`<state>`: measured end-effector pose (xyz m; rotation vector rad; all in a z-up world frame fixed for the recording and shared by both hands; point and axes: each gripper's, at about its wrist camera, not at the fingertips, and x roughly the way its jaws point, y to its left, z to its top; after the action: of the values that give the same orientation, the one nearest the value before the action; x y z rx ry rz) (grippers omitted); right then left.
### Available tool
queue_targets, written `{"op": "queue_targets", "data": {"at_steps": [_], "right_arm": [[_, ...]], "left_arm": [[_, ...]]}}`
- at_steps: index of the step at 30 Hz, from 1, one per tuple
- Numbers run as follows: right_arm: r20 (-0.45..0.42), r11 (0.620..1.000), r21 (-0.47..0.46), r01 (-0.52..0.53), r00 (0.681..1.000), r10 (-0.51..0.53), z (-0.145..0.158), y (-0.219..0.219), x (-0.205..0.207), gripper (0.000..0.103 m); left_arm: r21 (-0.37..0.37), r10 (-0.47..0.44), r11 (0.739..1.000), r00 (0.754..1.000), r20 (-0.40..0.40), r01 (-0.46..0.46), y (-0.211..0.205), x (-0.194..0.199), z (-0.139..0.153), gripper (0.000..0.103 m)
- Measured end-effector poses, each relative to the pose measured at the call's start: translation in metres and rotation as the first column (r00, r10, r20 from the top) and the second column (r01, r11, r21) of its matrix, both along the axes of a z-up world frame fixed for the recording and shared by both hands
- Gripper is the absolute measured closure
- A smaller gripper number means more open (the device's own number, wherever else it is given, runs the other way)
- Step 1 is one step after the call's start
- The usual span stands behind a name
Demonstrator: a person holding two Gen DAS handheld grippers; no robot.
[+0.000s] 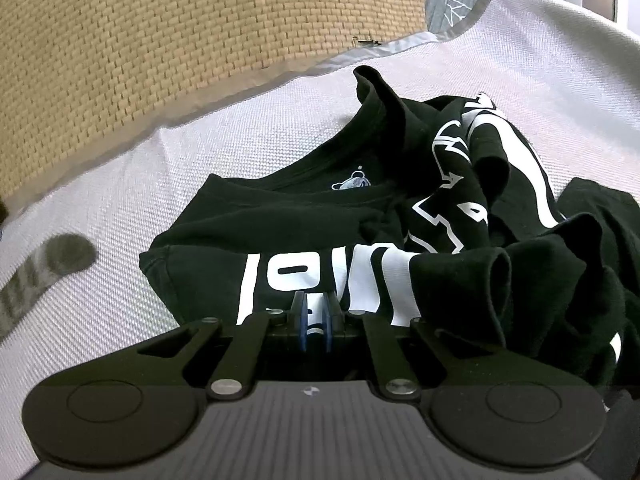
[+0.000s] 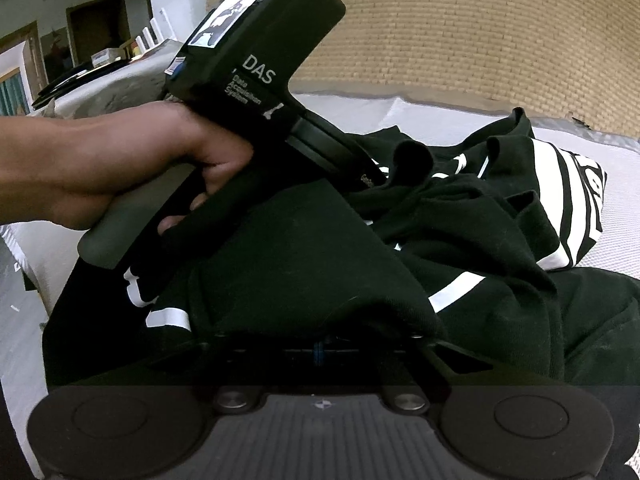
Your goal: Fold clothes
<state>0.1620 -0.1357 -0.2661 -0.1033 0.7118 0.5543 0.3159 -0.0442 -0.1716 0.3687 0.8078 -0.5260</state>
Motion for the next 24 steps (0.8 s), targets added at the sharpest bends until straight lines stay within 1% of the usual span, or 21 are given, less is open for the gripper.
{"op": "queue_targets", "data": {"at_steps": [10, 16, 21, 24], "right_arm": [[0.001, 0.999, 0.024, 0.022, 1.000, -0.022, -0.003, -0.009, 0.015, 0.103], [0.007, 0.999, 0.032, 0.037, 0.999, -0.037, -0.004, -0.014, 0.024, 0.103], [0.014, 0.998, 0.038, 0.045, 0.999, -0.046, -0.006, -0.018, 0.029, 0.103], [0.011, 0.997, 0.045, 0.056, 0.998, -0.056, -0.006, -0.020, 0.033, 0.103]], "left_arm": [[-0.006, 0.038, 0.999, 0.999, 0.012, -0.038, -0.006, 0.011, -0.004, 0.094], [-0.002, 0.059, 0.998, 0.997, 0.045, -0.059, -0.013, 0.017, -0.011, 0.094], [-0.020, 0.082, 0.997, 0.995, 0.057, -0.081, -0.015, 0.024, -0.015, 0.094], [-0.018, 0.088, 0.996, 0.994, 0.068, -0.087, -0.018, 0.026, -0.017, 0.094]]}}
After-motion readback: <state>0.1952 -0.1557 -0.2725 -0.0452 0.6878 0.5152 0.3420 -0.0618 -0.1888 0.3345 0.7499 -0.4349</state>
